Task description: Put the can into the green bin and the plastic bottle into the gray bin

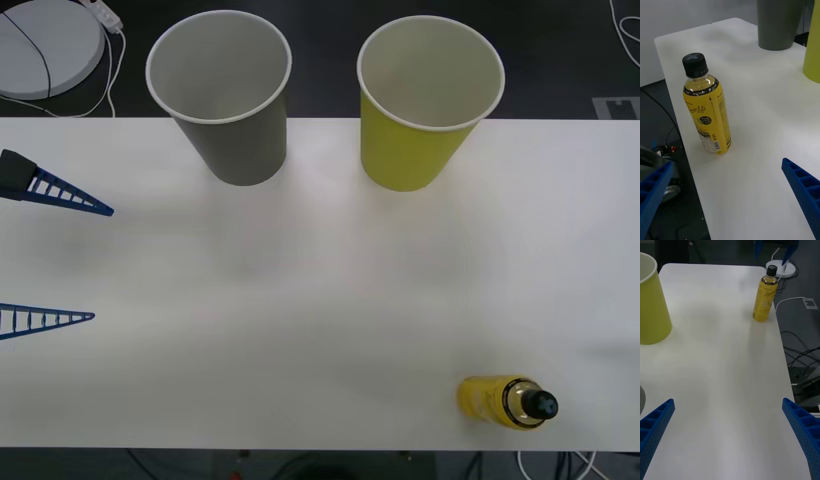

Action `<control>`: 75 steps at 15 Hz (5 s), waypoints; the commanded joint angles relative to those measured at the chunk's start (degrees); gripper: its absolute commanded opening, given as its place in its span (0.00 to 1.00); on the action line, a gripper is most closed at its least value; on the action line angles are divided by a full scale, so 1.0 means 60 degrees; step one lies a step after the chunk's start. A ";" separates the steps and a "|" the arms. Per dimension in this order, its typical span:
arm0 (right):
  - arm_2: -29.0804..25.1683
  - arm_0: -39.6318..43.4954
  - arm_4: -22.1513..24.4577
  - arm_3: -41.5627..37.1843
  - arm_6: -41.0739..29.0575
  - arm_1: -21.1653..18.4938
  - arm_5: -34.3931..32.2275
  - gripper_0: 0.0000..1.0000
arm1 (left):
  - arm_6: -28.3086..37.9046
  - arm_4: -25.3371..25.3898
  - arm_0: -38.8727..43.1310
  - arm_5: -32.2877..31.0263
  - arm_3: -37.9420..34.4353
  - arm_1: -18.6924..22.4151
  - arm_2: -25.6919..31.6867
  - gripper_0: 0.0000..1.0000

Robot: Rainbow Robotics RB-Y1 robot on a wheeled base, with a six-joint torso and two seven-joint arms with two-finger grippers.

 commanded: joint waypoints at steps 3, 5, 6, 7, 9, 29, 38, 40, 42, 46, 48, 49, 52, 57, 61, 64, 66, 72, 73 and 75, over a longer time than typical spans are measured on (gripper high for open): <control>0.0475 -0.0380 0.0004 0.0000 0.0151 0.0233 0.0008 1.00 | 0.0000 0.0000 0.0000 0.0000 0.0000 0.0000 0.0000 1.00; 0.0783 -0.0585 -0.0040 0.0000 0.0210 0.0306 0.0125 1.00 | 0.0000 0.0000 0.0000 0.0000 0.0000 0.0000 0.0000 1.00; 0.1032 -0.0673 -0.0157 0.0000 0.0254 0.0306 0.0213 1.00 | 0.0000 0.0000 0.0000 0.0000 0.0000 0.0000 0.0000 1.00; 0.1325 -0.0775 -0.0275 0.0000 0.0312 0.0306 0.0301 1.00 | 0.0000 0.0000 0.0000 0.0000 0.0000 0.0000 0.0000 1.00; 0.1970 -0.1024 -0.0611 0.0000 0.0473 0.0306 0.0491 1.00 | 0.0000 0.0000 0.0000 0.0000 0.0000 0.0000 0.0000 1.00; 0.4504 -0.2504 -0.1227 -0.0586 0.1616 0.0321 0.1590 1.00 | 0.0000 0.0000 0.0000 0.0000 0.0000 0.0000 0.0000 1.00; 0.5236 -0.2929 -0.1315 -0.0601 0.1689 0.0336 0.1605 1.00 | 0.0000 0.0000 0.0000 0.0000 0.0000 0.0000 0.0000 1.00; 0.5324 -0.2987 -0.1315 -0.0615 0.1675 0.0350 0.1605 1.00 | 0.0000 0.0000 0.0000 0.0000 0.0000 0.0000 0.0000 1.00; 0.5368 -0.3031 -0.1329 -0.0601 0.1675 0.0394 0.1605 1.00 | 0.0000 0.0000 0.0000 0.0000 0.0000 0.0000 0.0000 1.00; 0.5383 -0.3046 -0.1315 -0.0645 0.1631 0.0409 0.1605 1.00 | 0.0000 0.0000 0.0000 0.0000 0.0000 0.0000 0.0000 1.00; 0.5383 -0.3046 -0.1329 -0.0645 0.1616 0.0409 0.1605 0.48 | 0.0000 0.0000 0.0000 0.0000 0.0000 0.0000 0.0000 1.00; 0.5397 -0.3046 -0.1344 -0.0645 0.1601 0.0409 0.1605 0.00 | 0.0000 0.0000 0.0000 0.0000 0.0000 0.0000 0.0000 1.00; 0.5397 -0.3046 -0.1373 -0.0645 0.1587 0.0409 0.1590 0.00 | 0.0000 0.0000 0.0000 0.0000 0.0000 0.0000 0.0000 1.00; 0.5412 -0.3031 -0.1476 -0.0645 0.1528 0.0409 0.1561 0.00 | 0.0000 0.0000 0.0000 0.0000 0.0000 0.0000 0.0000 1.00; 0.5397 -0.3031 -0.1783 -0.0645 0.1470 0.0380 0.1429 0.00 | 0.0000 0.0000 0.0000 0.0000 0.0000 0.0000 0.0000 1.00; 0.5383 -0.3002 -0.2135 -0.0703 0.1367 0.0189 0.1312 0.00 | 0.0000 0.0000 0.0000 0.0000 0.0000 0.0000 0.0000 1.00; 0.5324 -0.2885 -0.2340 -0.0879 0.1323 0.0013 0.1297 0.00 | 0.0000 0.0000 0.0000 0.0000 0.0000 0.0000 0.0000 1.00; 0.4299 -0.1947 -0.2428 -0.1978 0.0547 -0.0485 0.1370 0.00 | 0.0000 0.0000 0.0000 0.0000 0.0000 0.0000 0.0000 1.00; 0.4064 -0.1698 -0.2428 -0.2329 0.0503 -0.0543 0.1575 0.00 | 0.0000 0.0000 0.0000 0.0000 0.0000 0.0000 0.0000 1.00; 0.3596 -0.1098 -0.2428 -0.3106 0.0371 -0.0631 0.2132 0.00 | 0.0000 0.0000 0.0000 0.0000 0.0000 0.0000 0.0000 1.00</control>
